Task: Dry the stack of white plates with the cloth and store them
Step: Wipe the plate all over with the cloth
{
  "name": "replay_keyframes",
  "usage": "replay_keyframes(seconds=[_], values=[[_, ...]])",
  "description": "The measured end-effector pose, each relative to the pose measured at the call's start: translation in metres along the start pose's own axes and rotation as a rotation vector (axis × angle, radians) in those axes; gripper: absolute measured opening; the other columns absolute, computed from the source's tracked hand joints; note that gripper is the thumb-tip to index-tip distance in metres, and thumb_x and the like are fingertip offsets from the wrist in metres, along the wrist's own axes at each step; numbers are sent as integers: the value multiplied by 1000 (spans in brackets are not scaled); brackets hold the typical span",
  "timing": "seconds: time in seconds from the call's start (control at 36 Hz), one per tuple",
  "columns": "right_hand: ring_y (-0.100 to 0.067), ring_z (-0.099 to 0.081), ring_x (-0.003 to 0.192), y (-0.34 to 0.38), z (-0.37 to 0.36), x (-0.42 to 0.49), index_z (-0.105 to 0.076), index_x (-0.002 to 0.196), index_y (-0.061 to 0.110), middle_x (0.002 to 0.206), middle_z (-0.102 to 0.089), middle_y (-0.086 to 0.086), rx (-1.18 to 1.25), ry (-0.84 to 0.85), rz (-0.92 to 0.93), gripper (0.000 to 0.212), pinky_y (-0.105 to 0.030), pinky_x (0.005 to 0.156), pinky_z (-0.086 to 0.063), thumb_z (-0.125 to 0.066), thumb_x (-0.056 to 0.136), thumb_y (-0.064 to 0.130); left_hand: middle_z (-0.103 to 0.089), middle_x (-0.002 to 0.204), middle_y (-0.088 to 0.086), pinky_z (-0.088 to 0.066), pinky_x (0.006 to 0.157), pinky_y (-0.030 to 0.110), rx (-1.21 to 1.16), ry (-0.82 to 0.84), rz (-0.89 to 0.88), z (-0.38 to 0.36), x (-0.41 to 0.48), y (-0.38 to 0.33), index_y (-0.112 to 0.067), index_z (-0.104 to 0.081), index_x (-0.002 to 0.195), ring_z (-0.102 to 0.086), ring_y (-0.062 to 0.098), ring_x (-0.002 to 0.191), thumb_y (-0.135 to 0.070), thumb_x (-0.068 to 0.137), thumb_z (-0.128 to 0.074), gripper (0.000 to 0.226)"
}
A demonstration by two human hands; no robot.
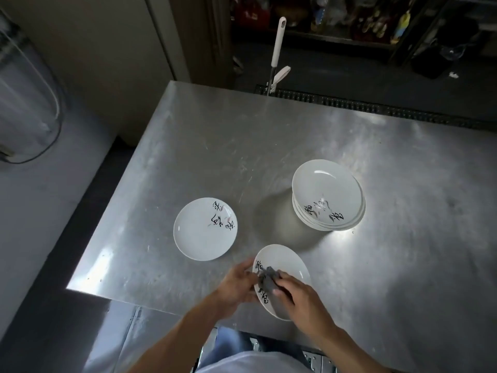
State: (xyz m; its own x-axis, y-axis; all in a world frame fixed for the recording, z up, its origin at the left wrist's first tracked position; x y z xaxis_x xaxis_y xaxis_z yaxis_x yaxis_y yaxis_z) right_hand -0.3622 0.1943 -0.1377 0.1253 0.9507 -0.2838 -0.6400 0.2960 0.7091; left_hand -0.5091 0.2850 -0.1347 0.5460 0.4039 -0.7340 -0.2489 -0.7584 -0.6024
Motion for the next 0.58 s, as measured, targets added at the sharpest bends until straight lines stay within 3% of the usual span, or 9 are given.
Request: replay_keyframes(seconds=[0.08, 0.17, 0.28, 0.36, 0.47, 0.58], values=[[-16, -61, 123, 4, -2, 6, -68, 124, 18, 132, -66, 5, -25, -85, -54, 28, -33, 102, -49, -64, 98, 26, -75, 107, 12, -61, 86, 53, -36, -27, 6, -2, -1, 8, -30, -60, 128, -73, 27, 89, -6, 88, -57, 48], [-18, -56, 131, 16, -6, 13, -61, 137, 20, 142, -60, 2, -53, -127, -69, 38, -34, 109, -44, -62, 99, 28, -73, 107, 15, -57, 90, 61, -70, -29, 12, -5, -2, 14, -29, -55, 133, -71, 31, 91, 4, 95, -49, 51], [-9, -35, 145, 23, -10, 10, -48, 149, 22, 161, -34, 3, -100, -102, 73, 50, -33, 119, -29, -60, 100, 17, -74, 112, 14, -60, 84, 50, -121, -14, 35, -5, -2, 12, -29, -55, 138, -71, 29, 93, 3, 88, -50, 60], [-13, -34, 147, 24, -7, 5, -44, 151, 17, 162, -31, 3, -185, -57, 214, 57, -37, 116, -38, -61, 98, 7, -72, 115, 16, -59, 87, 50, -119, 5, 52, 0, 0, 9, -30, -56, 139, -71, 28, 94, -1, 85, -53, 61], [-16, -44, 142, 25, 4, 6, -48, 149, 17, 156, -43, 2, -305, -3, 317, 47, -40, 104, -51, -48, 103, 27, -66, 130, 22, -56, 98, 53, -134, 51, 67, 6, 2, 2, -31, -59, 138, -70, 32, 104, -6, 86, -59, 58], [-17, -50, 125, 24, 13, 9, -49, 145, 20, 145, -45, 5, -320, 87, 365, 45, -37, 103, -45, -42, 104, 37, -65, 134, 20, -47, 108, 59, -116, 117, 63, 8, 0, -7, -29, -61, 136, -64, 32, 118, -5, 85, -54, 57]])
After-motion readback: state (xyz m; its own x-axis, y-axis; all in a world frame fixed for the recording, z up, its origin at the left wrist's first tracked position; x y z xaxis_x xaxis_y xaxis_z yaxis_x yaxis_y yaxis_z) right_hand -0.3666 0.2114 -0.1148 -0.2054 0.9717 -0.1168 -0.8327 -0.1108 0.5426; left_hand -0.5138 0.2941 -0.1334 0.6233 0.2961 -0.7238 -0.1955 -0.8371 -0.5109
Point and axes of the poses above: each hand's wrist, its own x-axis towards the middle knuckle, its own z-axis out of the back of the hand, y = z × x, the point moved 5 cm from there along x, towards the middle knuckle
